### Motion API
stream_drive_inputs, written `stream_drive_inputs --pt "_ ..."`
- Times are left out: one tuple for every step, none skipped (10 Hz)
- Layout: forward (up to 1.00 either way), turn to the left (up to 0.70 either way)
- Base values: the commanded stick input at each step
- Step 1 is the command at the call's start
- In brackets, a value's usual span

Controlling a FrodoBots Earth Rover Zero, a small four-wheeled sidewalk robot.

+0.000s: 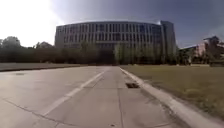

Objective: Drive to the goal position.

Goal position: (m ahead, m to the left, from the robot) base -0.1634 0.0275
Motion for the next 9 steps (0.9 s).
stream_drive_inputs --pt "0.7 0.01" --pt "0.7 0.01" --pt "0.7 0.01" --pt "0.7 0.01" --pt "0.7 0.01" --pt "0.65 0.01" --pt "0.6 0.01" --pt "0.55 0.01" --pt "0.5 0.01"
